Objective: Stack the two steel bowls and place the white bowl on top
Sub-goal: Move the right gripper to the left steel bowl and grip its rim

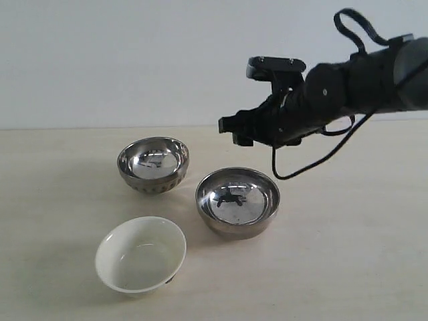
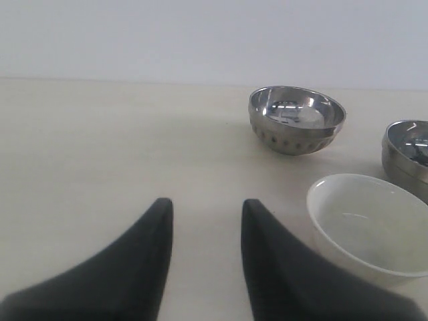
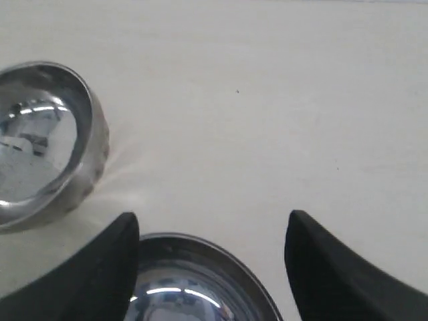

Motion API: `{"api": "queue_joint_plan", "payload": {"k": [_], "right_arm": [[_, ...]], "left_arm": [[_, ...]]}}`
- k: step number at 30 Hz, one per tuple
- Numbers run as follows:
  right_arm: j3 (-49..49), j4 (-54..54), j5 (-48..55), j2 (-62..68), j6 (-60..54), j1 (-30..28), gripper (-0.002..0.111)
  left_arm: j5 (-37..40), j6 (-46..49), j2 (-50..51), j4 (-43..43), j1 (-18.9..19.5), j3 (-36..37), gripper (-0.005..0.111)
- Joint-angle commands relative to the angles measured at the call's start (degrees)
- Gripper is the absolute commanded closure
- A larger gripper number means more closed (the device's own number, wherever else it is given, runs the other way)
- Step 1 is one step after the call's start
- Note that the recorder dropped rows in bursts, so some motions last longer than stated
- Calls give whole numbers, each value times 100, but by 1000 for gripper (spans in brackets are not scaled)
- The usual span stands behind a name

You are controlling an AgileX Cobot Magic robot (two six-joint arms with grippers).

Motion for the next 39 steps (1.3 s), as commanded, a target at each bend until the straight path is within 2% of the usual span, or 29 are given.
{"api": "queue_joint_plan", "payload": {"k": [1, 6, 20, 22, 29, 39], "right_arm": [[-882, 187, 875, 152, -126, 136, 52], [-2042, 933, 950, 1294, -377, 496, 52], [-4000, 1053, 1287, 3160, -365, 566, 52], [-4057, 1040, 1392, 3160, -514, 566, 58], [-4059, 1050, 1445, 3160, -608, 576, 108], [-4059, 1044, 1565, 2999, -684, 576, 108]], "left_arm": [[-38, 16, -19, -7, 16, 23, 74], [-38, 16, -19, -7, 16, 23, 74], [-38, 16, -19, -7, 16, 23, 74], [-38, 16, -19, -7, 16, 23, 74], [-38, 16, -19, -7, 16, 23, 74], [-38, 16, -19, -7, 16, 23, 74]]}}
